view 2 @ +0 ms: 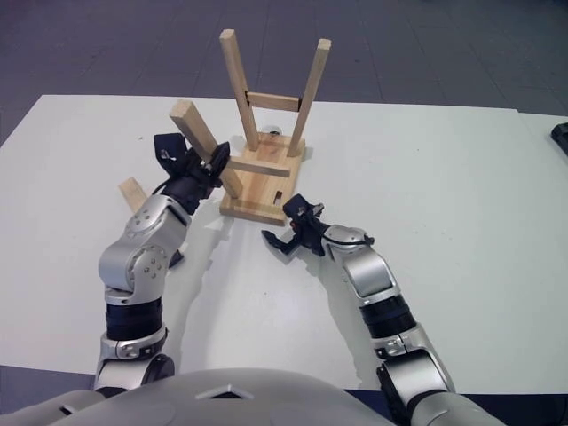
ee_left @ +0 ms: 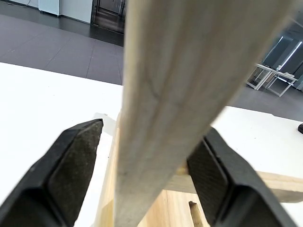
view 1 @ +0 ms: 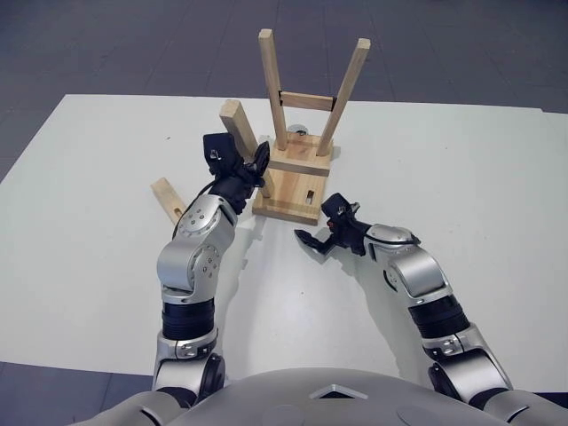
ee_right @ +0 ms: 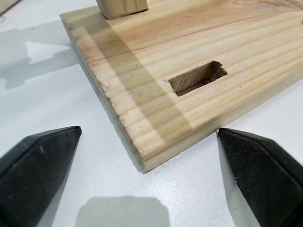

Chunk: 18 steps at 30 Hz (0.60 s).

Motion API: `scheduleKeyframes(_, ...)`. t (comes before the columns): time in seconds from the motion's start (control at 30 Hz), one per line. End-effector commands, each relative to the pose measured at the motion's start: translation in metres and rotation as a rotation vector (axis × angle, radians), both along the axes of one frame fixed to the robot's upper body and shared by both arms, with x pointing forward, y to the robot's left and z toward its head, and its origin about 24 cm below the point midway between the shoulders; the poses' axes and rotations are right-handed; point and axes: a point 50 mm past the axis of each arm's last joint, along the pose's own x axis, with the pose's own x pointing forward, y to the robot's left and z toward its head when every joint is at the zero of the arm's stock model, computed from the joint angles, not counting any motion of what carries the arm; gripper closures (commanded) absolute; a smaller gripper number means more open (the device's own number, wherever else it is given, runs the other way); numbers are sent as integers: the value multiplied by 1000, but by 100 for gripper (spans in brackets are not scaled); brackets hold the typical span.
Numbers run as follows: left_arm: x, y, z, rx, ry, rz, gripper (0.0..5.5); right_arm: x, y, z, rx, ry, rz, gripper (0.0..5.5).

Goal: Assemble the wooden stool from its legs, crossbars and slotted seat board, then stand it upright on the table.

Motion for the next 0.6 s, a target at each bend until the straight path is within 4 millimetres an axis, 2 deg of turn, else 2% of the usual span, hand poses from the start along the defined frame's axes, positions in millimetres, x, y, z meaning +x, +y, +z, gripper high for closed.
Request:
scheduleKeyframes(0.03,-8,11,58,-76,-320,-9,164,-7,-8,-12,-39,62,-10,10)
scheduleKeyframes(0.07,-12,22,76,-69,-399,24,143,-8,-12,-12,-35,60,-20,10)
scheduleKeyframes(0.13,-19,43,98,-8,-492,95,109,-12,-20,-7,-25,49,-45,10)
scheduleKeyframes(0.17,-21,53,103,38,-505,137,89,-14,-25,-3,-8,35,-66,10)
scheduleKeyframes(0.23,-23,71,97,127,-437,218,51,-20,-37,12,37,-28,-111,10)
scheduleKeyframes(0.3,-23,89,66,218,-253,299,20,-24,-46,35,79,-136,-157,10)
scheduleKeyframes(0.37,-27,100,20,285,4,336,13,-25,-52,65,126,-262,-194,10)
scheduleKeyframes(0.43,-35,101,-20,324,208,320,13,-19,-58,97,198,-381,-263,10)
scheduleKeyframes(0.5,-39,98,-40,350,288,300,13,-15,-64,119,241,-469,-319,10)
scheduleKeyframes(0.6,-44,103,-57,396,366,336,13,-10,-68,136,266,-542,-358,10)
